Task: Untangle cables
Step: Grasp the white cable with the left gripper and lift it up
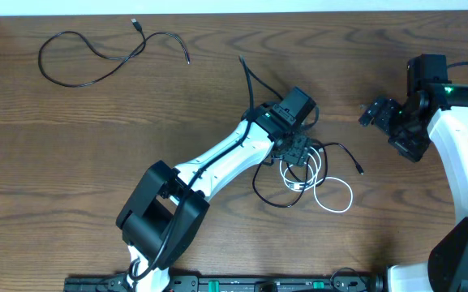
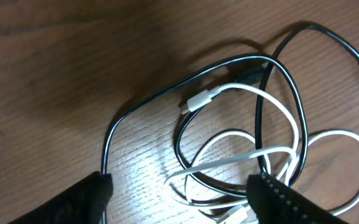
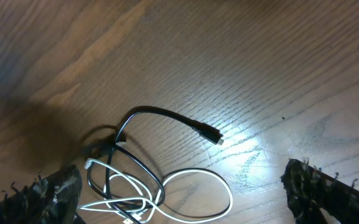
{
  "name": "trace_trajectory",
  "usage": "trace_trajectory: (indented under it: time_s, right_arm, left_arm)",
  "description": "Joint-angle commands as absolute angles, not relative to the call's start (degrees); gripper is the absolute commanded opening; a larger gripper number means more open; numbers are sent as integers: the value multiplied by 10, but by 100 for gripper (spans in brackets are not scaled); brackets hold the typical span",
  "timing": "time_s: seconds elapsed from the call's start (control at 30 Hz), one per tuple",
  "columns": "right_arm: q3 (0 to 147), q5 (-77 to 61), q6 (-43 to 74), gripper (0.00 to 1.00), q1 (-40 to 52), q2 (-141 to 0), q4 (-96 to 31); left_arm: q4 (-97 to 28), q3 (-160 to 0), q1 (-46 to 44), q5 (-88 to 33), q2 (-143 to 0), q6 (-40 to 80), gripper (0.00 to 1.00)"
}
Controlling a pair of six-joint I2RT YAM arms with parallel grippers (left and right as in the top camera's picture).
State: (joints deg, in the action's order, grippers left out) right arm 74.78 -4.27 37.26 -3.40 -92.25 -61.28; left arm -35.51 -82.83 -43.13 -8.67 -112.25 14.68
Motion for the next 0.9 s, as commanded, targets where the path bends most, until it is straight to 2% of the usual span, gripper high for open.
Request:
trace_trajectory:
  time_s: [0.0,0.1,0.27,0.7,0.87]
  right_arm:
    - [745,-42,376,99,-33,-922,-613]
    - [745,-42,376,99,-33,-922,-613]
    - [745,-42,376,99,-33,-922,-613]
    - [745,-42,376,99,-33,-922,-613]
    - [745,-42,377,99,-33,-922,-613]
  left_arm:
    - [-354,-823,-431,-86,-1131,125,72]
    - [-353,-819,-431,-87,-1132,126,72]
    - [-353,-815,-432,-162,-1132,125,72]
    - [-335,-808,-432,-159,-1157,60,71]
    - [-324,-808,-432,-159,-1160,60,55]
